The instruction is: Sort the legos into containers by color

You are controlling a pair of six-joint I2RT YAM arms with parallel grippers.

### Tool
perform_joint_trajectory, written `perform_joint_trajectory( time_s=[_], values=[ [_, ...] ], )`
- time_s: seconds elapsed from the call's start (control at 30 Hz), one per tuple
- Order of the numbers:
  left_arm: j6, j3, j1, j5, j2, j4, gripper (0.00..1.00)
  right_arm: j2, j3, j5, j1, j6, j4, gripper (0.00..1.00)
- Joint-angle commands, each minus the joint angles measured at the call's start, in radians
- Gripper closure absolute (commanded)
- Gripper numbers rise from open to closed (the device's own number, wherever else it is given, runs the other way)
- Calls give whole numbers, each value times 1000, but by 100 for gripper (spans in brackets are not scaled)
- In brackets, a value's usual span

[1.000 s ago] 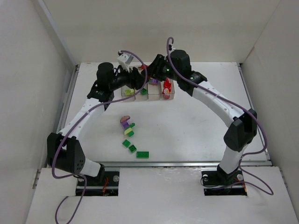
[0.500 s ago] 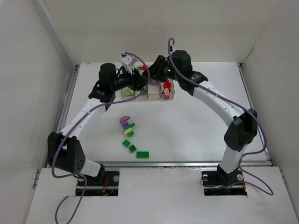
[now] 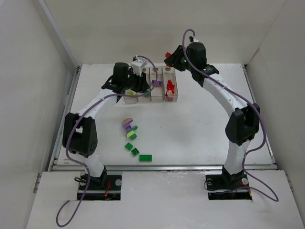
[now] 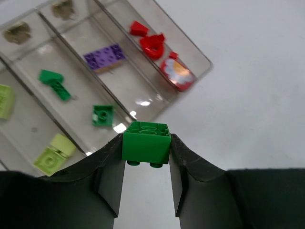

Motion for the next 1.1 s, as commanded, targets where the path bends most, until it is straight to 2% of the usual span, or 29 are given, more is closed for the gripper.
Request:
perform_joint_trajectory(
  time_s=[0.0,0.1,0.23,0.27,0.37,0.43,0.5,0.63,0.73,0.8,0.87,0.9,0.97,1.0,1.07],
  values=[
    [72,128,5,-164,72,59,100,27,46,-16,18,-73,43,100],
    [157,128,5,-215,142,137,100,27,46,-25,18,-104,43,100],
    [212,96,16,-235,185,178,85,36,46,-43,18,-145,43,100],
    [230,96,16,-244,201,189,71,45,46,-56,18,-145,43,100],
    [264,61,16,-215,210,212,44,45,46,-80,18,-183,43,100],
    [264,52,16,-215,210,226,18,45,46,-108,18,-211,43,100],
    [276,52,7,-206,198,226,11,45,46,-140,18,-229,34,100],
    [297,76,7,-206,159,156,8,8,12,-236,18,-320,34,100],
    [325,131,19,-111,104,41,8,-18,-26,-413,18,-418,34,100],
    [413,141,39,1,60,-39,11,-65,-60,-508,18,-525,14,100],
    [515,125,68,102,-23,-93,19,-119,-109,-531,18,-634,-52,100],
    [643,105,82,229,-51,-126,22,-136,-125,-540,18,-672,-80,100],
    [733,96,137,352,-107,-228,28,-165,-164,-551,45,-749,-162,100],
    [757,96,157,462,-117,-258,28,-194,-180,-560,55,-818,-185,100],
    [828,130,183,570,-117,-386,28,-223,-212,-560,91,-877,-219,100]
  ],
)
